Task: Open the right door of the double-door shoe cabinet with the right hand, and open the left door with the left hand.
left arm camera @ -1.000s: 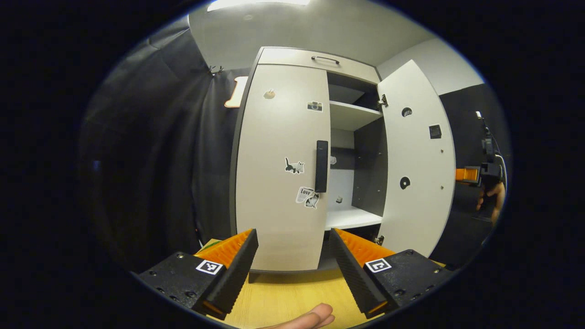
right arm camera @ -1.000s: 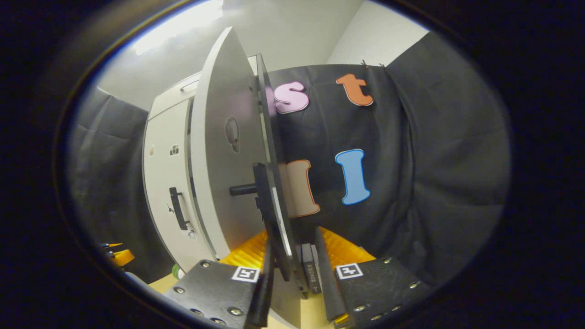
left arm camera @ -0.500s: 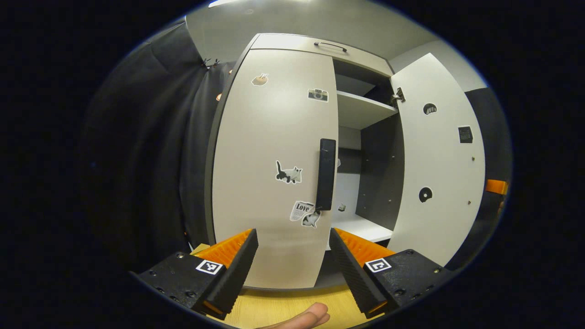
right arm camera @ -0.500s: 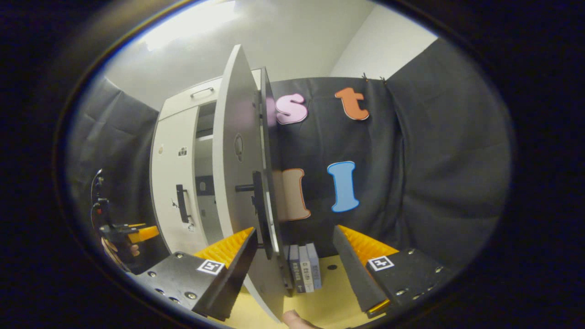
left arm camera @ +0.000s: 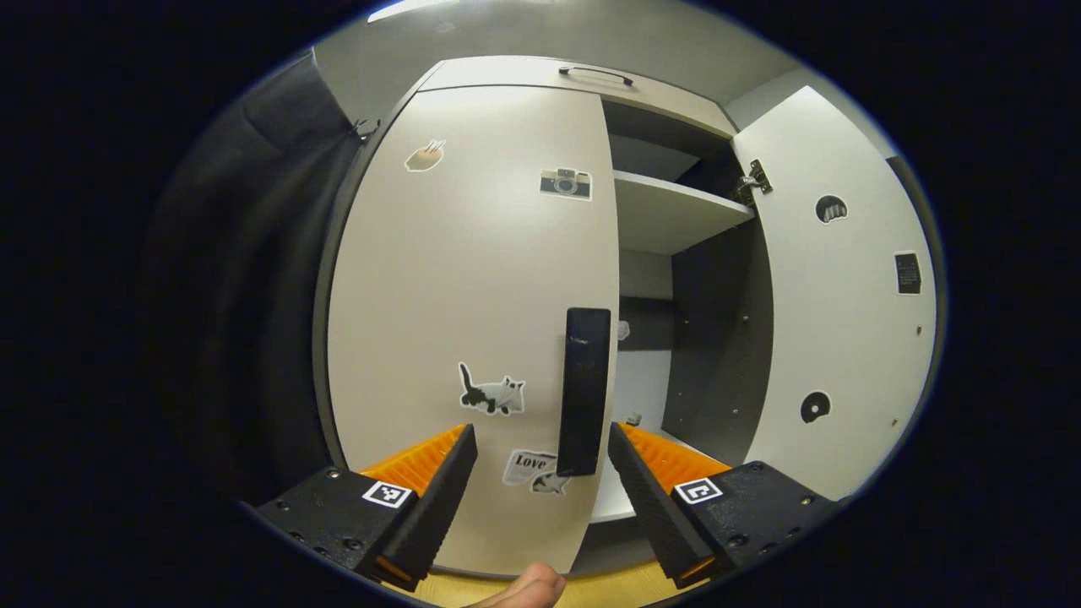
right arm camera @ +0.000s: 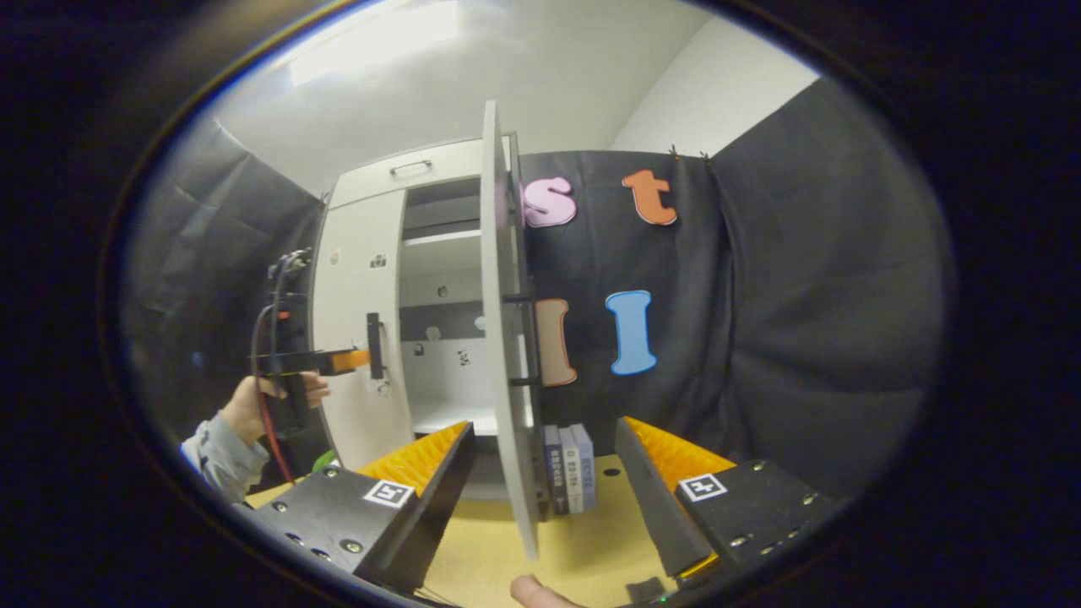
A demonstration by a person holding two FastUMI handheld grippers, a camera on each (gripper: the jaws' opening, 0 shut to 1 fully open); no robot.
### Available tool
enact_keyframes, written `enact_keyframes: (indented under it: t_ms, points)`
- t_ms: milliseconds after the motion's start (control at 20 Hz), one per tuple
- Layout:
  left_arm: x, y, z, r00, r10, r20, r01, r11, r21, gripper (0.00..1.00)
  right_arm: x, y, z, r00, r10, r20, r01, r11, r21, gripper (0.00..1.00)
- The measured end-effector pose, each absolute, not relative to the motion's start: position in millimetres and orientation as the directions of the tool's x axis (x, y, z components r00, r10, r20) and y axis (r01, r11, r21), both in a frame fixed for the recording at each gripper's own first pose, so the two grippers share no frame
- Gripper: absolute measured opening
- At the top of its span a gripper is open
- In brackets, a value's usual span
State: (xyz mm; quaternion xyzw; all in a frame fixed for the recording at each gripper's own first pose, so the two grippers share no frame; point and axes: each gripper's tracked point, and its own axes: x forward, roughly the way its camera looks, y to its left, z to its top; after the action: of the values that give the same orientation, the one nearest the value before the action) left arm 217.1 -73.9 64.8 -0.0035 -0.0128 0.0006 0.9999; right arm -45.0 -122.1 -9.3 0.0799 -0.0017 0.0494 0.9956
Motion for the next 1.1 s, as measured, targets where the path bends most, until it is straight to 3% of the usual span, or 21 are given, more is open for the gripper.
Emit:
enact_keyframes:
  t_ms: [100,150,200,350,450,500,600,650,750,800,850,1100]
  points:
    - [232.3,-81.1,61.3,1.000,0.004,-0.011,-0.004,1.000,0.000,0.99,-65.6,-102.3,-31.4,0.992,0.122,-0.002,-0.121,0.981,0.151,0.98]
    - [237.5,-87.1,61.0,1.000,-0.012,-0.021,0.012,1.000,0.000,0.96,-73.4,-99.3,-39.0,0.993,0.115,-0.007,-0.113,0.986,0.125,0.94]
    - [242.9,-90.8,61.1,1.000,-0.018,-0.022,0.018,1.000,0.004,0.94,-82.2,-95.2,-46.4,0.994,0.107,-0.003,-0.107,0.991,0.087,0.98]
    - [254.5,-92.5,59.9,0.999,0.012,-0.035,-0.011,1.000,0.026,0.87,-98.6,-81.2,-63.4,0.995,0.099,-0.005,-0.099,0.994,0.055,0.98]
    - [262.5,-90.7,59.4,0.999,0.023,-0.042,-0.022,0.999,0.043,0.74,-106.2,-73.6,-68.5,0.994,0.106,-0.010,-0.104,0.990,0.090,0.98]
    - [262.5,-93.2,55.8,0.998,0.019,-0.056,-0.017,0.999,0.036,0.61,-109.8,-72.4,-68.6,0.994,0.108,-0.012,-0.106,0.989,0.105,0.98]
    - [263.7,-94.1,57.9,0.999,0.017,-0.045,-0.016,1.000,0.021,0.53,-114.9,-76.5,-66.7,0.996,0.092,-0.004,-0.091,0.990,0.110,0.94]
    - [262.7,-96.7,58.1,0.999,0.016,-0.043,-0.015,1.000,0.017,0.52,-117.3,-81.6,-66.1,0.997,0.073,-0.001,-0.072,0.992,0.106,0.98]
    - [263.7,-99.0,57.1,0.999,0.027,-0.044,-0.027,1.000,-0.003,0.40,-121.3,-87.6,-64.9,0.999,0.041,0.005,-0.041,0.995,0.090,0.99]
    - [264.6,-98.5,57.7,0.998,0.040,-0.046,-0.040,0.999,0.000,0.35,-123.3,-88.6,-64.9,0.999,0.034,0.009,-0.035,0.996,0.088,0.94]
    - [264.8,-97.9,56.4,0.997,0.047,-0.057,-0.047,0.999,0.003,0.34,-124.9,-87.2,-64.5,0.999,0.037,0.012,-0.038,0.995,0.092,0.98]
    - [260.7,-97.7,54.5,0.996,0.041,-0.076,-0.040,0.999,0.025,0.26,-128.1,-86.2,-66.9,0.999,0.041,0.007,-0.042,0.995,0.090,0.98]
